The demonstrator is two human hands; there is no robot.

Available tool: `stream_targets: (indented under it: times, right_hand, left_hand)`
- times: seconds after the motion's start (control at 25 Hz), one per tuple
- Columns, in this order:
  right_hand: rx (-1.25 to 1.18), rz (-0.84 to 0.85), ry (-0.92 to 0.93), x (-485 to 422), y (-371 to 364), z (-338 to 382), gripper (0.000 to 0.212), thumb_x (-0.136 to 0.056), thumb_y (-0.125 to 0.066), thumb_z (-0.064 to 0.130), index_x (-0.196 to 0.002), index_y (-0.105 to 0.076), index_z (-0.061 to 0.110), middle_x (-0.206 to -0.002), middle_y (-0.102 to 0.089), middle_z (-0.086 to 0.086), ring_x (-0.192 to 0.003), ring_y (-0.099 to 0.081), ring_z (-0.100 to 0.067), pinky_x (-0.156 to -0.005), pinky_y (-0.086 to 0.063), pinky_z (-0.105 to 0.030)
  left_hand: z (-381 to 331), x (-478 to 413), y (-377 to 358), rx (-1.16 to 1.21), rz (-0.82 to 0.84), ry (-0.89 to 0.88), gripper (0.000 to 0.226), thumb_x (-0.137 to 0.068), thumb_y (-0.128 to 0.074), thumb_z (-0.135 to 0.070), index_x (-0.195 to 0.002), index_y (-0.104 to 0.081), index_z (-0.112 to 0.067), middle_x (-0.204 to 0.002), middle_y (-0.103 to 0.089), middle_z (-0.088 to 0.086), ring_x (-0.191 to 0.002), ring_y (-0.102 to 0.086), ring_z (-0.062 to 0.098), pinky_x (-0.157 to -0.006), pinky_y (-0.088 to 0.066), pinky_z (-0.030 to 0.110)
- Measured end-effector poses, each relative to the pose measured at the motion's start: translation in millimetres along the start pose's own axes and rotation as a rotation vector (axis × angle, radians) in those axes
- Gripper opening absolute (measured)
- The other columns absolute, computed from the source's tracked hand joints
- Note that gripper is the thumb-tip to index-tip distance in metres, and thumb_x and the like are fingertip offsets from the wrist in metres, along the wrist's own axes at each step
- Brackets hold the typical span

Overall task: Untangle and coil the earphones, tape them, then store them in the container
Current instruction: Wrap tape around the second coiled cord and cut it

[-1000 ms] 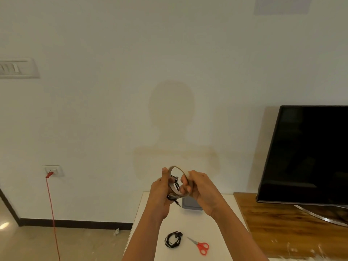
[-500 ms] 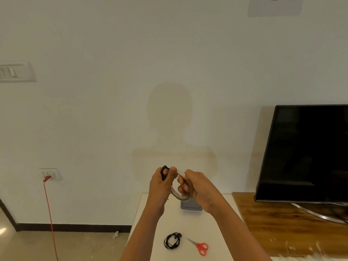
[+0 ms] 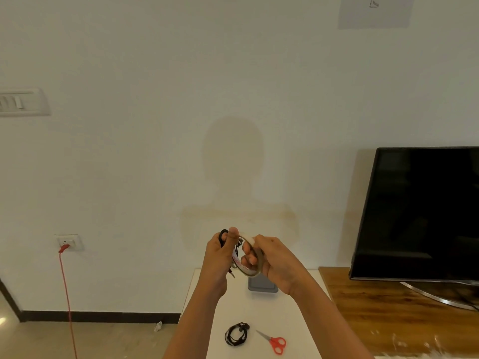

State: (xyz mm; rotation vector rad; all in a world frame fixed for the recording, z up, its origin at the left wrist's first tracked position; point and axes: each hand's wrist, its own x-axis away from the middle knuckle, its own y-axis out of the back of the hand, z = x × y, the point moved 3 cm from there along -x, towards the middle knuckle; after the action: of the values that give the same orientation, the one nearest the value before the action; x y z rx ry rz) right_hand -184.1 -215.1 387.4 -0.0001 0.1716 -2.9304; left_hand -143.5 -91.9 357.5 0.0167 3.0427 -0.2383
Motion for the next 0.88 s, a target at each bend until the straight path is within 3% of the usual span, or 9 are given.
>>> stream_targets:
  times: [0.16,0.28,0.36,0.48,0.68,0.88]
  right_hand:
    - [-0.022,-0.021,0.005,-1.0,0.0,-7.3,0.036,-0.096,-0.031,0.010,-0.074,-0.060,0.006,-0.054,-0.048,-0.004,-0.060,-0.055,-0.015,-0.069,-0.045,-0.028]
    - [-0.052,-0.066,-0.031,1.0,0.1,-6.4,0.045,-0.092,-0.032,0.012,-0.054,-0.056,0.015,-0.053,-0.041,-0.004,-0.056,-0.049,-0.017,-0.064,-0.041,-0.030]
    - [-0.049,-0.086,-0.055,1.7,-0.4,-3.1,0.047,-0.091,-0.034,0.013,-0.047,-0.050,0.015,-0.051,-0.038,-0.004,-0.053,-0.046,-0.017,-0.061,-0.040,-0.029]
    - [-0.049,-0.079,-0.085,1.1,-0.7,-0.3,0.041,-0.090,-0.035,0.013,-0.051,-0.044,0.010,-0.049,-0.039,-0.004,-0.052,-0.044,-0.017,-0.061,-0.039,-0.030]
    - [-0.064,-0.049,-0.072,0.0,-1.3,0.6,0.031,-0.088,-0.031,0.007,-0.059,-0.040,0.010,-0.050,-0.042,-0.003,-0.054,-0.044,-0.017,-0.059,-0.041,-0.028]
    - [-0.070,-0.027,-0.069,2.3,-2.6,0.5,0.033,-0.090,-0.029,0.005,-0.060,-0.040,0.010,-0.050,-0.042,-0.002,-0.054,-0.043,-0.017,-0.057,-0.040,-0.027]
  left_hand:
    - [1.4,-0.6,2.7,-0.031,-0.016,-0.014,0.073,-0.068,-0.059,-0.068,-0.090,-0.054,0.001,-0.079,-0.049,0.009,-0.073,-0.046,0.024,-0.069,-0.041,0.040]
    - [-3.8,-0.6,2.7,-0.088,0.014,-0.062,0.066,-0.070,-0.063,-0.062,-0.086,-0.052,0.001,-0.077,-0.045,0.009,-0.072,-0.043,0.021,-0.066,-0.039,0.034]
    - [-4.7,-2.1,3.2,-0.118,0.027,-0.087,0.066,-0.075,-0.066,-0.054,-0.095,-0.052,0.007,-0.078,-0.048,0.009,-0.074,-0.045,0.020,-0.068,-0.040,0.031]
    - [-5.4,-3.1,3.5,-0.161,0.027,-0.112,0.056,-0.082,-0.068,-0.042,-0.098,-0.052,0.008,-0.077,-0.045,0.007,-0.073,-0.043,0.018,-0.069,-0.039,0.030]
    - [-3.8,-3.5,4.9,-0.143,0.020,-0.103,0.076,-0.069,-0.061,-0.063,-0.101,-0.053,0.006,-0.087,-0.056,0.009,-0.081,-0.051,0.020,-0.072,-0.042,0.031]
    - [-0.6,-4.4,3.9,-0.121,0.021,-0.074,0.073,-0.070,-0.060,-0.063,-0.098,-0.055,0.005,-0.085,-0.056,0.011,-0.079,-0.051,0.021,-0.070,-0.043,0.032]
